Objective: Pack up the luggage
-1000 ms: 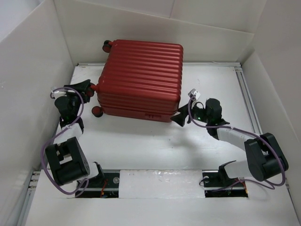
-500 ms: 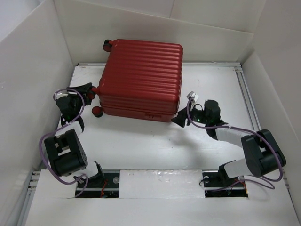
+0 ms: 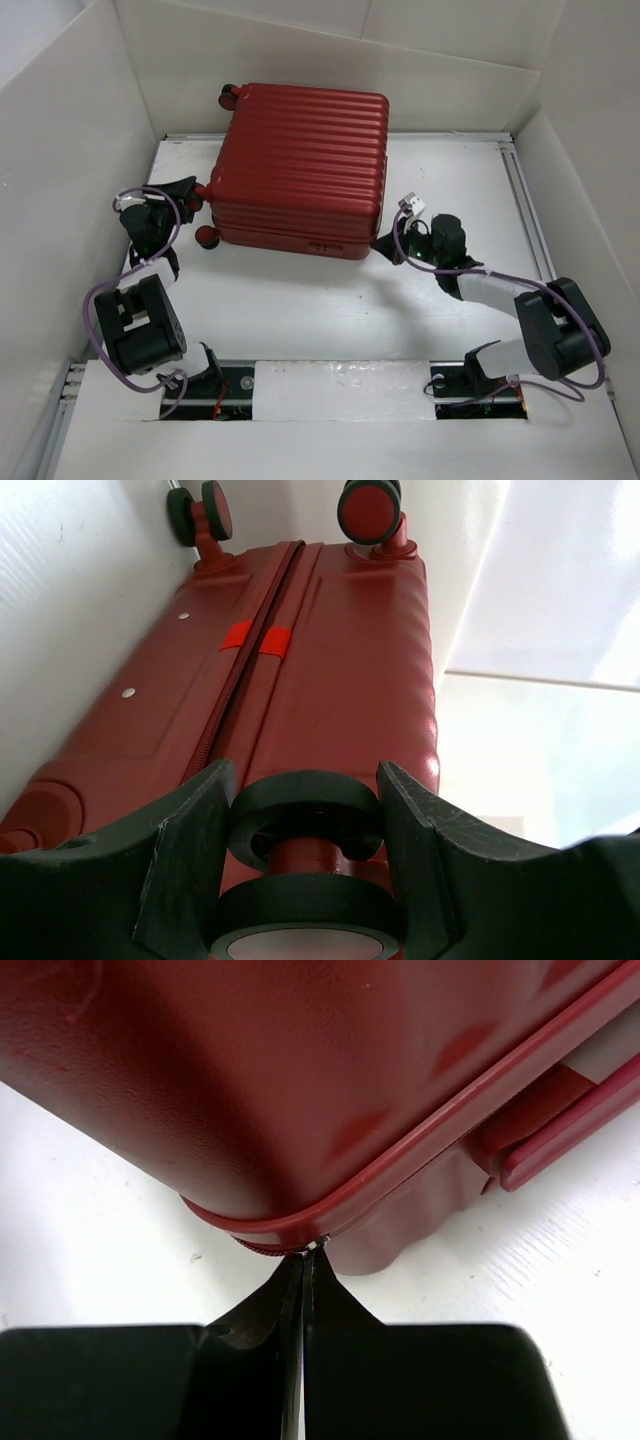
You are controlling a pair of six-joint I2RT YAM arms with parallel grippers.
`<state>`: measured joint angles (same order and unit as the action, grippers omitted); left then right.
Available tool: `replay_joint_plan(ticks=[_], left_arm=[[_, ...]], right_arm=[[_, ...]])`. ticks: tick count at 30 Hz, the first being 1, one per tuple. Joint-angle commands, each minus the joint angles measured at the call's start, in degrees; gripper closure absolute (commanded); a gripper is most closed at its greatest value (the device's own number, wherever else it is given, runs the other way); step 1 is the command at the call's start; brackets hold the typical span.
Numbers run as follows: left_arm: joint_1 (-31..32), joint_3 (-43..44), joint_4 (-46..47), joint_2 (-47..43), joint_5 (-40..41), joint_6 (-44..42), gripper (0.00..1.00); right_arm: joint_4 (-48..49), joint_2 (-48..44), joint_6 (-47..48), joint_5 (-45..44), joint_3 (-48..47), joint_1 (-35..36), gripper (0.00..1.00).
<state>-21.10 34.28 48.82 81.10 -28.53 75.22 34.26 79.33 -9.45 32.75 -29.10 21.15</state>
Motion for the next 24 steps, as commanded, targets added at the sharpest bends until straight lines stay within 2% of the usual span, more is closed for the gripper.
replay_joint_plan(ticks=[1, 4, 7, 12, 13, 16, 19, 22, 24], left_arm=[[1.50, 1.50, 2.42, -2.61, -3.11, -1.83, 1.00], [1.50, -1.05, 3.03, -2.61, -2.58, -1.83, 1.00], [3.61, -5.45, 9.00, -2.61, -1.52, 1.24, 1.00], [10.01, -8.08, 14.27, -3.23, 0.14, 3.96, 1.00], [10.72, -8.09, 14.90, -3.84, 0.15, 3.97, 1.00], [11.87, -9.76, 17.01, -5.59, 0.15, 5.55, 1.00], [11.87, -11.34, 17.01, -8.31, -1.43, 5.55, 1.00], [14.49, -12.75, 15.70, -11.65, -1.44, 5.55, 1.00], [17.05, -13.36, 15.69, -13.15, -0.91, 5.02, 1.00]], right_arm=[[7.40, -4.26, -1.88, -6.20, -0.70, 3.28, 1.00], [3.55, -8.46, -2.41, -9.71, -1.21, 7.75, 1.00], [-2.87, -12.87, -4.95, -17.27, -1.22, 16.62, 1.00], [-3.59, -9.91, -14.34, -26.76, -3.85, 32.51, 1.00], [-3.59, -8.77, -15.50, -30.95, -5.34, 34.56, 1.00], [-2.97, -5.77, -16.74, -33.80, -7.37, 38.52, 1.00], [-5.50, -8.30, -16.74, -38.81, -7.37, 36.62, 1.00], [-9.29, -14.17, -16.13, -38.03, -7.37, 31.70, 1.00], [-12.80, -16.48, -14.90, -34.80, -8.59, 25.54, 1.00]])
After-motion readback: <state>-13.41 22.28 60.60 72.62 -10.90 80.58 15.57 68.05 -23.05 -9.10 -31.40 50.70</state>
